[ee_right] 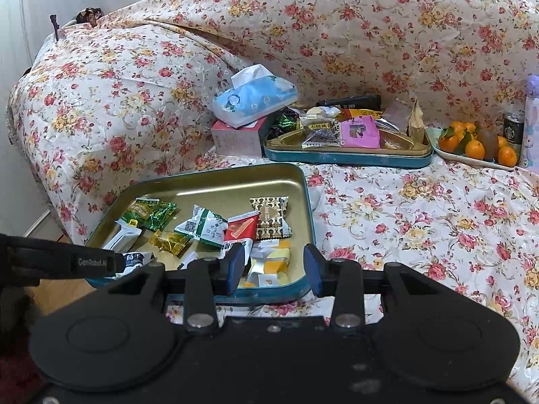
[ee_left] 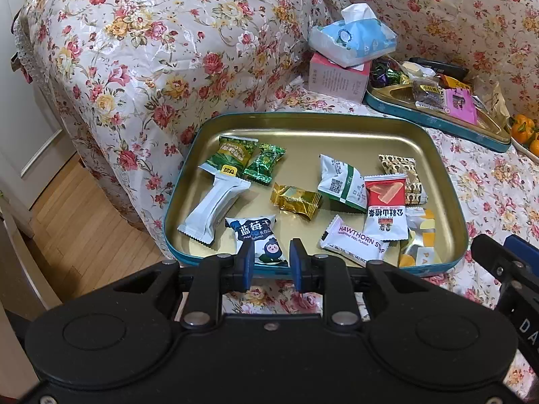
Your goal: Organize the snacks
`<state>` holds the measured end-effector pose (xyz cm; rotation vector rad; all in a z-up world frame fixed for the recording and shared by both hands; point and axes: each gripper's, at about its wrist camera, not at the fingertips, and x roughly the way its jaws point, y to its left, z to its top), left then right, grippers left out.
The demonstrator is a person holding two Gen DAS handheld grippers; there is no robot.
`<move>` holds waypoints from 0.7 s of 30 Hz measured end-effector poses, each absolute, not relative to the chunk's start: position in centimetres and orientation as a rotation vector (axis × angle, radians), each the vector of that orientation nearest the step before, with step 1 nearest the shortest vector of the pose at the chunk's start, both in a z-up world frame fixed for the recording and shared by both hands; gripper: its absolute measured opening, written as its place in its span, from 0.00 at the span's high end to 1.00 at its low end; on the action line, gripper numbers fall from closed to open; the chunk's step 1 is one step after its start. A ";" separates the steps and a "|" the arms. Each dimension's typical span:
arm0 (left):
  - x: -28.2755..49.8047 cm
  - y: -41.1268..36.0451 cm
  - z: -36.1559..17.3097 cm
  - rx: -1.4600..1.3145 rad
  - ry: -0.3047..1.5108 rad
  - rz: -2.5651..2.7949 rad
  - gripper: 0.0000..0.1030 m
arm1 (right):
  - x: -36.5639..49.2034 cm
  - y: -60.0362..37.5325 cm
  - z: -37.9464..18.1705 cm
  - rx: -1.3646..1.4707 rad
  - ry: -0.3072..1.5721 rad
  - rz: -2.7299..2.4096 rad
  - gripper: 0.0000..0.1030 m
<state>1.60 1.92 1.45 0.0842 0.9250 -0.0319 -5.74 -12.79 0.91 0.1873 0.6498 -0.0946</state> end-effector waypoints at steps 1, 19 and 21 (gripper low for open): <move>1.6 1.9 1.4 0.084 0.925 -0.032 0.68 | -5.7 -12.8 0.9 0.187 0.650 -0.094 0.60; 1.8 2.1 1.3 0.070 0.934 -0.031 0.68 | -5.7 -12.7 1.0 0.179 0.656 -0.079 0.60; 1.8 2.1 1.3 0.070 0.932 -0.028 0.67 | -5.7 -12.7 1.0 0.181 0.656 -0.079 0.60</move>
